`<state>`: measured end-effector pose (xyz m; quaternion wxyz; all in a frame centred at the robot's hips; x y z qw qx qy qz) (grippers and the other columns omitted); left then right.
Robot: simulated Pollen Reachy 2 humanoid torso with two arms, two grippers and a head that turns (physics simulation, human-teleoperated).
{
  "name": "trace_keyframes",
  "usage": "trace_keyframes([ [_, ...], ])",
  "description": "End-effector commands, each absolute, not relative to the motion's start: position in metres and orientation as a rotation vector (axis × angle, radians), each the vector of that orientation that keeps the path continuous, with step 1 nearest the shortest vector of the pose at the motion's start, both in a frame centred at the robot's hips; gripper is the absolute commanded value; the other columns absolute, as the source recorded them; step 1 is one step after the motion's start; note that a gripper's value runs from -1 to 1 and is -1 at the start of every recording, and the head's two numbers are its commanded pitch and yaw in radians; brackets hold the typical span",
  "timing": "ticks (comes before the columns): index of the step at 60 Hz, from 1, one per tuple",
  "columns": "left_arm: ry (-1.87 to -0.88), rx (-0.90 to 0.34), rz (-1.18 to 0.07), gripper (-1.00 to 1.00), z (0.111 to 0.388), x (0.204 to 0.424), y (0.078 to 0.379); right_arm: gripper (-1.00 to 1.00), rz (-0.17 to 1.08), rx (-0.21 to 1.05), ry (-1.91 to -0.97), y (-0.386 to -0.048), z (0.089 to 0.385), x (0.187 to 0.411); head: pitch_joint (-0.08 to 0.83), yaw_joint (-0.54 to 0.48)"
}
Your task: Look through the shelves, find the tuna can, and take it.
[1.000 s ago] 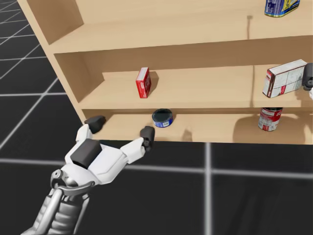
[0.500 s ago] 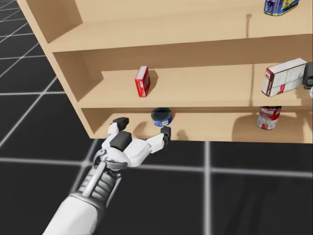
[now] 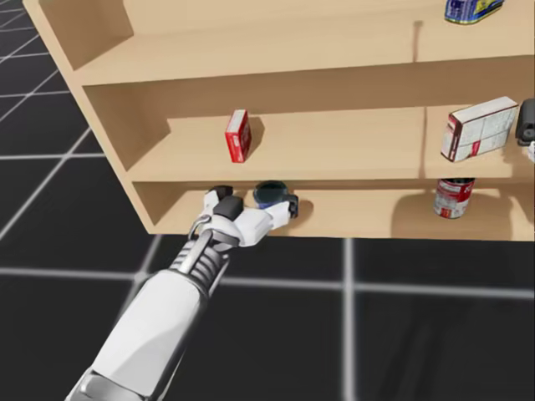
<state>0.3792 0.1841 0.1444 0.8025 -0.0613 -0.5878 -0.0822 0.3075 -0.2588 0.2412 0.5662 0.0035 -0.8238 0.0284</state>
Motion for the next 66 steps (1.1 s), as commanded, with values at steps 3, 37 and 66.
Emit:
trace_keyframes([
  [3, -1.203, -0.201, -0.145, -1.0, 0.126, 0.391, 0.152, -1.0, 0.063, 0.005, -1.94, -0.26, 0.242, 0.307, 0.602, 0.2],
  [37, -1.144, -0.224, -0.175, -0.87, 0.111, 0.413, 0.135, -1.0, 0.063, 0.006, -1.935, -0.261, 0.242, 0.307, 0.616, 0.19],
  [66, -1.244, -0.269, -0.167, 1.0, 0.14, 0.398, 0.143, -1.0, 0.057, 0.005, -1.94, -0.262, 0.243, 0.307, 0.618, 0.19],
])
